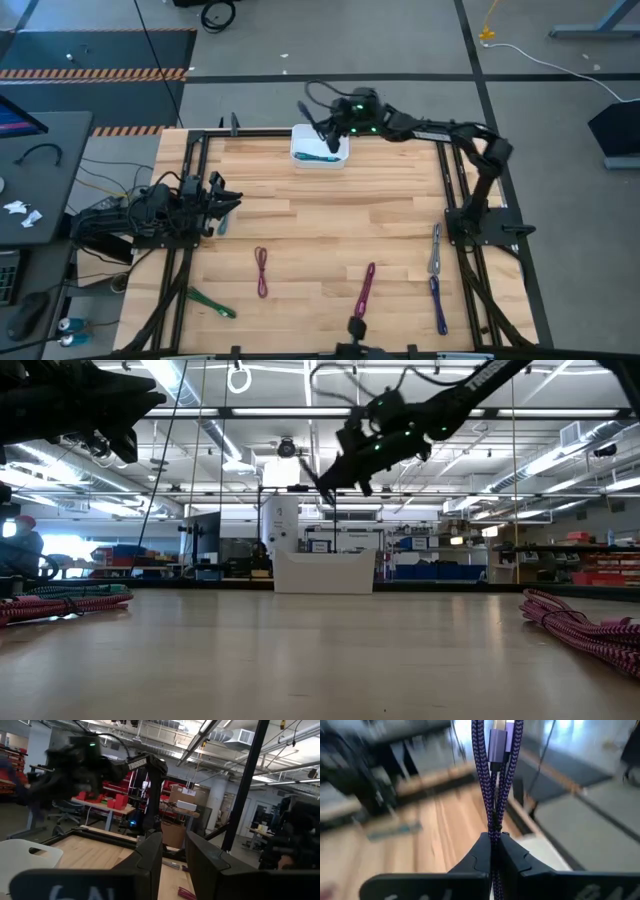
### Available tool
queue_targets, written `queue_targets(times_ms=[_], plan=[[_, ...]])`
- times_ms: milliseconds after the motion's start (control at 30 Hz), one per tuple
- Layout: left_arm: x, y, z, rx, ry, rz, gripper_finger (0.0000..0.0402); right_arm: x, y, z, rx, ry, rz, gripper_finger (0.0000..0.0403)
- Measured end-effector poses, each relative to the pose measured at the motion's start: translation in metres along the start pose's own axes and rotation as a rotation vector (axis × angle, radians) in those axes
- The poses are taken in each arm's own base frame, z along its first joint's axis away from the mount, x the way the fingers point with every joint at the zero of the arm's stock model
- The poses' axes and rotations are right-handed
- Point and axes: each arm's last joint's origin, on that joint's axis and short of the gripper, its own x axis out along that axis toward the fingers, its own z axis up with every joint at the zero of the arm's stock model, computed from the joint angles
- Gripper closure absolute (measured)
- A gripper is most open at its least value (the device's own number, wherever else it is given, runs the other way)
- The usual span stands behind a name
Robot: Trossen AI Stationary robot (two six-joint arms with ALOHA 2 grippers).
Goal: Pick and place USB-C Cables
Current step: Put the top violet charger cable into the white bin, then put the white charger cable into the white bin
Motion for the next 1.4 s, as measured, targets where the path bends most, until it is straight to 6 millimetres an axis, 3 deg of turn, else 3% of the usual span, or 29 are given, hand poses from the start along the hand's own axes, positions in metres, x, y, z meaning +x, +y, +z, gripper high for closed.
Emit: queue_targets(times_ms=[367,633,800,1200,1300,1400], plan=[[0.0,0.0,0.0,0.0,0.001,0.0,0.0311,0.059,-0.022,-0.026,-0.143,0.394,-0.037,0.0387],[0.0,0.0,0.0,0.0,0.001,0.0,0.0316,0.082,-0.033,-0.055,-0.173,0.552,-0.07,0.0386],[0.0,0.0,0.0,0.0,0.001,0.0,0.0319,0.088,-0.033,-0.069,-0.218,0.624,-0.1,0.0372],[0.0,0.0,0.0,0.002,0.001,0.0,0.0316,0.088,-0.029,-0.067,-0.304,0.631,-0.121,0.033],[0.0,0.0,0.0,0.002,0.0,0.0,0.0319,0.086,-0.028,-0.061,-0.306,0.619,-0.161,0.0315],[0.0,0.0,0.0,0.003,0.0,0.0,0.0319,0.078,-0.025,-0.043,-0.307,0.572,-0.194,0.0292]])
